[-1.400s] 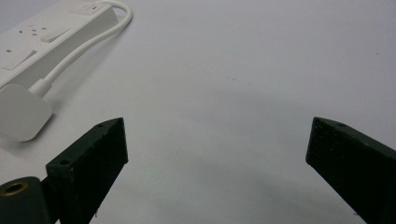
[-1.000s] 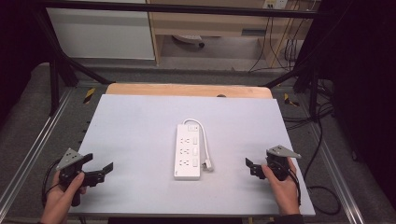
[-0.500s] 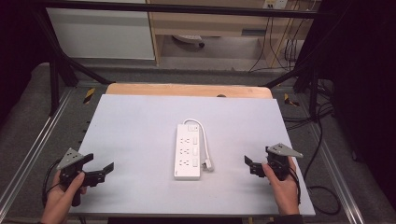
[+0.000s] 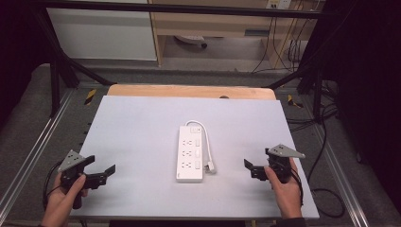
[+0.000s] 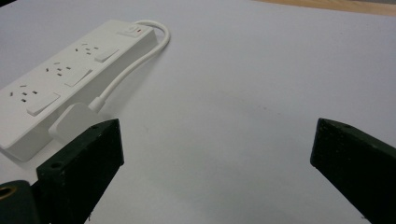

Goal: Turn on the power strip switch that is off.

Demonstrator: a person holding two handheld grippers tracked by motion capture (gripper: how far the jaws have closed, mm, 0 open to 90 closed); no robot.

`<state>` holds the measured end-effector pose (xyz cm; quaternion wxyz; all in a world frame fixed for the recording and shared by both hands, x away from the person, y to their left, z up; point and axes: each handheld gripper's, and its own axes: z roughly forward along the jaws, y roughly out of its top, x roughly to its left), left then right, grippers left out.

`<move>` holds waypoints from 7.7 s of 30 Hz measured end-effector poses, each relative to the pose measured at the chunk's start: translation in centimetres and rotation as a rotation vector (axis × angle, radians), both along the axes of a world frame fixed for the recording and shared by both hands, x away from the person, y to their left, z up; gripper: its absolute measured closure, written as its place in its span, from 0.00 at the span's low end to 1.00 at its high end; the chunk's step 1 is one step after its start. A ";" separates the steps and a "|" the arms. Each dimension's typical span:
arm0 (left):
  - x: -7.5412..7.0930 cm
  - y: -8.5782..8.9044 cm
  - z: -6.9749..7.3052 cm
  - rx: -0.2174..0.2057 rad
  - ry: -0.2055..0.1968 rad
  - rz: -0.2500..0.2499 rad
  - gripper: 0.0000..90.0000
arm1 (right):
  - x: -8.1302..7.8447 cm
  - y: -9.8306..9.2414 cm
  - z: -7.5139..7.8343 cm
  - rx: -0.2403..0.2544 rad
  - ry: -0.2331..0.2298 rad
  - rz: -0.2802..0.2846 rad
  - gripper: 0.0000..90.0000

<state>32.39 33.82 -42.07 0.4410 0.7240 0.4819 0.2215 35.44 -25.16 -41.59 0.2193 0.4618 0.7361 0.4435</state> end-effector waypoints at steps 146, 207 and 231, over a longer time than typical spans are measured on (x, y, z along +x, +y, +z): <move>0.0 -0.1 0.0 0.002 0.000 -0.009 0.08 | 6.3 14.1 6.4 0.028 -0.152 0.233 0.43; 0.0 -0.2 0.0 0.009 0.001 -0.010 0.08 | 7.0 15.5 2.4 0.075 -0.113 0.301 0.95; 0.0 -0.2 0.0 0.010 0.000 -0.013 0.08 | 7.1 15.5 1.8 0.058 -0.105 0.311 1.00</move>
